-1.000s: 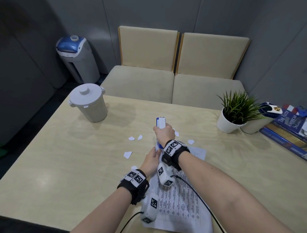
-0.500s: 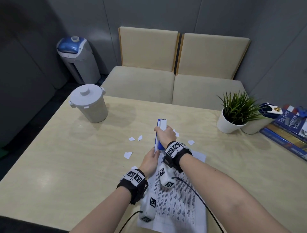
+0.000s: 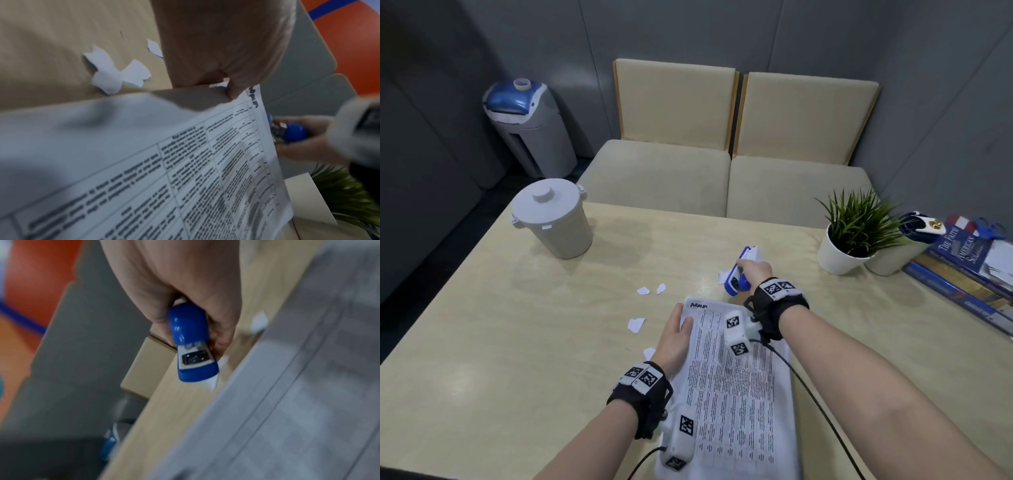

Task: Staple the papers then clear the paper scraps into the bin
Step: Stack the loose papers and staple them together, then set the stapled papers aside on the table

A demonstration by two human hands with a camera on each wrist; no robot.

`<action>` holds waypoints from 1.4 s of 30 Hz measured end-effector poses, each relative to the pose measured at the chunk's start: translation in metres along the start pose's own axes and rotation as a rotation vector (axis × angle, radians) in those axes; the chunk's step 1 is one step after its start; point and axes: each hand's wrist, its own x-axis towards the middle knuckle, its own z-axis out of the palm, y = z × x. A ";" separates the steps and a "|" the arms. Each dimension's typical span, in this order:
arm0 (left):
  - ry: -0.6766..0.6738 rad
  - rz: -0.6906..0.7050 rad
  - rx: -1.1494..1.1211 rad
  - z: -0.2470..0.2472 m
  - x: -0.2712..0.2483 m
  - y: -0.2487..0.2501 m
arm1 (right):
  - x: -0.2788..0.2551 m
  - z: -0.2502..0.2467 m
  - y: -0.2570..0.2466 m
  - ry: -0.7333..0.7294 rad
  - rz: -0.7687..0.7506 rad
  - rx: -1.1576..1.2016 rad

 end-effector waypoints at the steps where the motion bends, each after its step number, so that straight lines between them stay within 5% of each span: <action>1: 0.016 -0.004 0.003 -0.001 -0.006 0.005 | 0.003 -0.006 0.002 0.006 -0.026 -0.128; 8: 0.099 -0.002 0.004 -0.019 -0.016 0.002 | 0.015 -0.027 0.035 0.037 -0.167 -0.718; 21: 0.120 0.025 0.054 -0.024 -0.018 0.004 | 0.036 -0.088 0.057 0.363 -0.081 -0.696; 28: 0.092 0.054 0.008 -0.011 -0.021 0.028 | 0.029 -0.107 0.065 0.288 -0.127 -0.687; 31: 0.076 0.051 -0.041 -0.011 -0.019 0.037 | 0.004 -0.111 0.060 0.367 -0.313 -0.751; 34: 0.044 0.023 -0.125 -0.025 0.015 0.013 | -0.036 -0.114 0.069 0.091 -0.501 -0.458; 38: 0.038 -0.016 -0.240 -0.010 0.002 0.062 | -0.071 -0.126 0.112 -0.282 -0.208 0.022; 42: 0.025 -0.027 -0.233 0.021 0.011 0.080 | -0.092 -0.155 0.133 -0.339 -0.144 0.100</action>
